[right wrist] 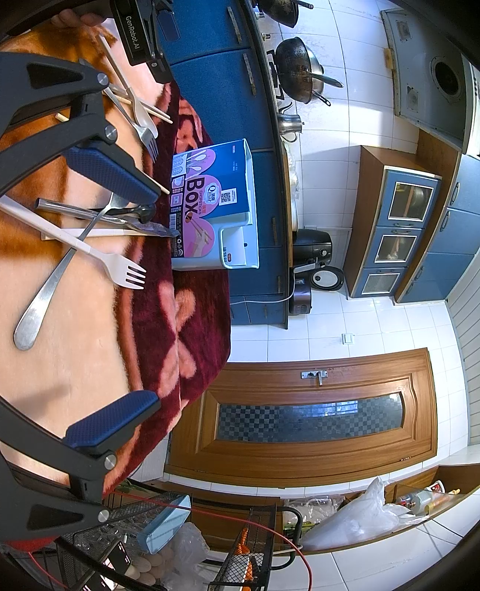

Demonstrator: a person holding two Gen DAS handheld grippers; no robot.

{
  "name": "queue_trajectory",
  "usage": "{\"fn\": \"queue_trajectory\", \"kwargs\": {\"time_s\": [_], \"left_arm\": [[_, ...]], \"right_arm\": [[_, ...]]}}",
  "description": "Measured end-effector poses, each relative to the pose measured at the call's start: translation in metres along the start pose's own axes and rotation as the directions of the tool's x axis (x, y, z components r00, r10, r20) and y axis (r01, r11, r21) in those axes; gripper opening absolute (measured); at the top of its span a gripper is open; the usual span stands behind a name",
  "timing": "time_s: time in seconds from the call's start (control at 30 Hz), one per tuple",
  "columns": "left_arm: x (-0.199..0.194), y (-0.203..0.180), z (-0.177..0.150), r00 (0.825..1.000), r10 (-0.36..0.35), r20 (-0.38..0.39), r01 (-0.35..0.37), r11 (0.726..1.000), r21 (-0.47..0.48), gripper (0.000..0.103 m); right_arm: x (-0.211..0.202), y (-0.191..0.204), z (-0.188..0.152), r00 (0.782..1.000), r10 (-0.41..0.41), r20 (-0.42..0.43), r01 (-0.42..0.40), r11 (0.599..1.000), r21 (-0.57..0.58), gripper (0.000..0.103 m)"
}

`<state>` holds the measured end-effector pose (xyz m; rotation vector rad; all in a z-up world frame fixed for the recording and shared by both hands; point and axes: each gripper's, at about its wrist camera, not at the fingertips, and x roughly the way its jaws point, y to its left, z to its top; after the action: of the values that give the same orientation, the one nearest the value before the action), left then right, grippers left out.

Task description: Organize utensils

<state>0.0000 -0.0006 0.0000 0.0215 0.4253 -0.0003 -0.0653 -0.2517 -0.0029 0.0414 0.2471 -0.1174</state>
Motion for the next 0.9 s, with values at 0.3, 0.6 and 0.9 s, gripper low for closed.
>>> {"fn": "queue_trajectory", "kwargs": {"time_s": [0.3,0.6,0.9], "left_arm": [[0.000,0.000,0.000,1.000,0.000,0.000,0.000,1.000,0.000,0.096],[0.000,0.000,0.000,1.000,0.000,-0.001,0.000,1.000,0.001,0.096],[0.004,0.008,0.007,0.998,-0.024,-0.056,0.024,1.000,0.001,0.096]], "right_arm": [[0.000,0.000,0.000,1.000,0.000,0.000,0.000,1.000,0.000,0.103],[0.000,0.000,0.000,1.000,0.001,-0.001,-0.001,1.000,0.001,0.103],[0.018,-0.014,0.006,0.985,0.074,-0.155,-0.063,0.995,0.074,0.103]]}}
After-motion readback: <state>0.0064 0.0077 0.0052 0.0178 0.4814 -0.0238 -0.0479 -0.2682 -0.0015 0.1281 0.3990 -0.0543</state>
